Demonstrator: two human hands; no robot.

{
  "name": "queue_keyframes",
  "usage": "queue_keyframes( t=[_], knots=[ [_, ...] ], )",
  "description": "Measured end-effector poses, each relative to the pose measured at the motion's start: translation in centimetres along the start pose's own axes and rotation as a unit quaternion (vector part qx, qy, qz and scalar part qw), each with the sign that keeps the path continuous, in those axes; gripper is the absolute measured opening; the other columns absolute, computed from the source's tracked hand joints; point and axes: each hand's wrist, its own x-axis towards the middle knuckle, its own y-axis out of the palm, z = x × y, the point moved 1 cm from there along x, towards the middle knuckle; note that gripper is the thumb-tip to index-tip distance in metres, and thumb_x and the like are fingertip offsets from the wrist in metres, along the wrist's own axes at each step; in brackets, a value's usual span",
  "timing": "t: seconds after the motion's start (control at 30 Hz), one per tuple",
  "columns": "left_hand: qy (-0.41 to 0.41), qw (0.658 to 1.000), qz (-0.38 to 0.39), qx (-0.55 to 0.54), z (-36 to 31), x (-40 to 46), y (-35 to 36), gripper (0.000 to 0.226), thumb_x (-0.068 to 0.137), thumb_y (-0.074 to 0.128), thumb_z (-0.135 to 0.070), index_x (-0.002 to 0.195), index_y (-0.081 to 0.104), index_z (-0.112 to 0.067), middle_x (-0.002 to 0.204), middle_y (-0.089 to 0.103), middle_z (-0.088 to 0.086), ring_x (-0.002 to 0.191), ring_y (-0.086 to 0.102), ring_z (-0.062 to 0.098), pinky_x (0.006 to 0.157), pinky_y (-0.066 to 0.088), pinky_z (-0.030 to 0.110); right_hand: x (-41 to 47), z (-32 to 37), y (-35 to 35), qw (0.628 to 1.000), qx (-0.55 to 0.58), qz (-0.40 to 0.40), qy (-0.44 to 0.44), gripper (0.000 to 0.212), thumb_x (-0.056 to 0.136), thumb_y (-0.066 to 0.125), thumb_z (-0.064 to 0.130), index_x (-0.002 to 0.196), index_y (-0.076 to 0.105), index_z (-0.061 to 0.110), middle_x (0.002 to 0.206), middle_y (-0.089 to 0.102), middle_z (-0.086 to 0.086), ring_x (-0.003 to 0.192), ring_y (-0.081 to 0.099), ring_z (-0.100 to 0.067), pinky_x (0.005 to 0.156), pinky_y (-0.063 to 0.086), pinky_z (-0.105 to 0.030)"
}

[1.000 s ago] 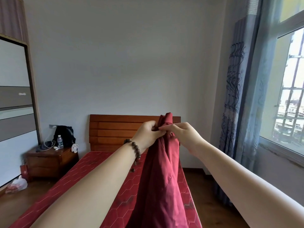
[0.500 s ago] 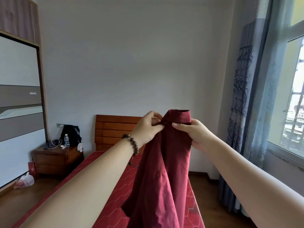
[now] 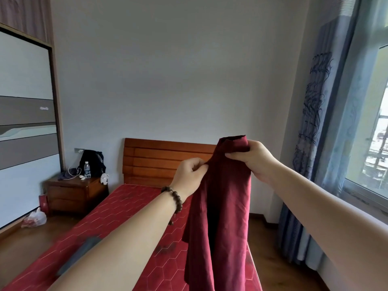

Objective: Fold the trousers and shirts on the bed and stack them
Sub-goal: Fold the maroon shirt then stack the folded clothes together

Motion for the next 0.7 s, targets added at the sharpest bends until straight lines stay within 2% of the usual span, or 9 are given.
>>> queue_keyframes(
  t=[0.03, 0.1, 0.17, 0.23, 0.33, 0.43, 0.53, 0.7],
  knots=[
    [-0.012, 0.999, 0.010, -0.030, 0.0, 0.2, 0.0, 0.019, 0.093, 0.057, -0.012, 0.083, 0.071, -0.003, 0.082, 0.070, 0.017, 0.076, 0.065, 0.031, 0.073, 0.052, 0.041, -0.1, -0.1, -0.3, 1.000, -0.013, 0.001, -0.001, 0.043, 0.069, 0.082, 0.003, 0.108, 0.068, 0.013, 0.104, 0.072, -0.013, 0.096, 0.069, -0.028, 0.091, 0.054, -0.045],
    [-0.037, 0.994, 0.040, -0.097, -0.1, 0.5, 0.0, 0.017, 0.092, 0.059, -0.008, 0.082, 0.073, -0.007, 0.080, 0.072, 0.008, 0.074, 0.066, 0.017, 0.070, 0.053, 0.028, -0.2, 0.0, -1.3, 0.998, -0.059, 0.018, -0.005, 0.057, 0.067, 0.083, 0.002, 0.114, 0.061, 0.024, 0.110, 0.067, -0.015, 0.101, 0.065, -0.031, 0.093, 0.052, -0.052],
    [-0.045, 0.988, 0.070, -0.131, -0.5, 0.9, 0.1, 0.016, 0.089, 0.063, -0.004, 0.079, 0.074, -0.012, 0.078, 0.071, 0.002, 0.074, 0.065, 0.010, 0.069, 0.051, 0.021, -0.5, 0.5, -2.5, 0.993, -0.089, 0.079, 0.001, 0.065, 0.067, 0.082, -0.001, 0.117, 0.059, 0.034, 0.114, 0.063, -0.017, 0.097, 0.065, -0.028, 0.089, 0.053, -0.054],
    [-0.046, 0.983, 0.095, -0.148, -1.0, 1.3, 0.3, 0.017, 0.087, 0.065, -0.002, 0.078, 0.073, -0.013, 0.077, 0.071, 0.000, 0.074, 0.066, 0.008, 0.070, 0.052, 0.020, -0.9, 1.4, -3.9, 0.981, -0.105, 0.160, 0.019, 0.059, 0.069, 0.081, 0.002, 0.115, 0.061, 0.033, 0.117, 0.063, -0.013, 0.096, 0.065, -0.020, 0.083, 0.057, -0.049],
    [-0.039, 0.977, 0.137, -0.160, -1.9, 1.6, 0.4, 0.015, 0.086, 0.066, 0.000, 0.077, 0.071, -0.011, 0.065, 0.069, -0.005, 0.058, 0.061, 0.002, 0.054, 0.046, 0.013, -1.5, 2.7, -5.5, 0.959, -0.140, 0.241, 0.044, 0.051, 0.069, 0.082, 0.016, 0.115, 0.064, 0.027, 0.119, 0.064, -0.004, 0.099, 0.067, -0.023, 0.080, 0.057, -0.044],
    [-0.031, 0.970, 0.175, -0.169, -2.5, 1.6, 0.4, 0.014, 0.086, 0.065, 0.000, 0.078, 0.070, -0.009, 0.060, 0.067, -0.006, 0.052, 0.060, 0.000, 0.049, 0.044, 0.011, -1.9, 3.7, -6.0, 0.942, -0.200, 0.266, 0.037, 0.047, 0.072, 0.081, 0.025, 0.115, 0.065, 0.033, 0.116, 0.065, 0.001, 0.099, 0.068, -0.023, 0.083, 0.058, -0.042],
    [-0.020, 0.965, 0.204, -0.165, -2.9, 1.5, 0.3, 0.010, 0.087, 0.064, 0.001, 0.082, 0.069, -0.006, 0.061, 0.068, -0.007, 0.051, 0.059, -0.001, 0.048, 0.043, 0.009, -2.2, 4.3, -5.3, 0.913, -0.288, 0.289, 0.016, 0.033, 0.077, 0.078, 0.032, 0.109, 0.068, 0.038, 0.107, 0.069, 0.007, 0.097, 0.067, -0.013, 0.083, 0.057, -0.030],
    [-0.008, 0.966, 0.211, -0.149, -3.1, 1.2, -0.1, 0.012, 0.087, 0.064, 0.001, 0.081, 0.070, -0.008, 0.066, 0.068, -0.005, 0.059, 0.061, 0.001, 0.054, 0.046, 0.011, -2.1, 4.0, -3.5, 0.897, -0.336, 0.286, 0.015, 0.013, 0.076, 0.078, 0.037, 0.087, 0.074, 0.031, 0.089, 0.072, 0.008, 0.083, 0.067, -0.008, 0.076, 0.055, -0.020]
  ],
)
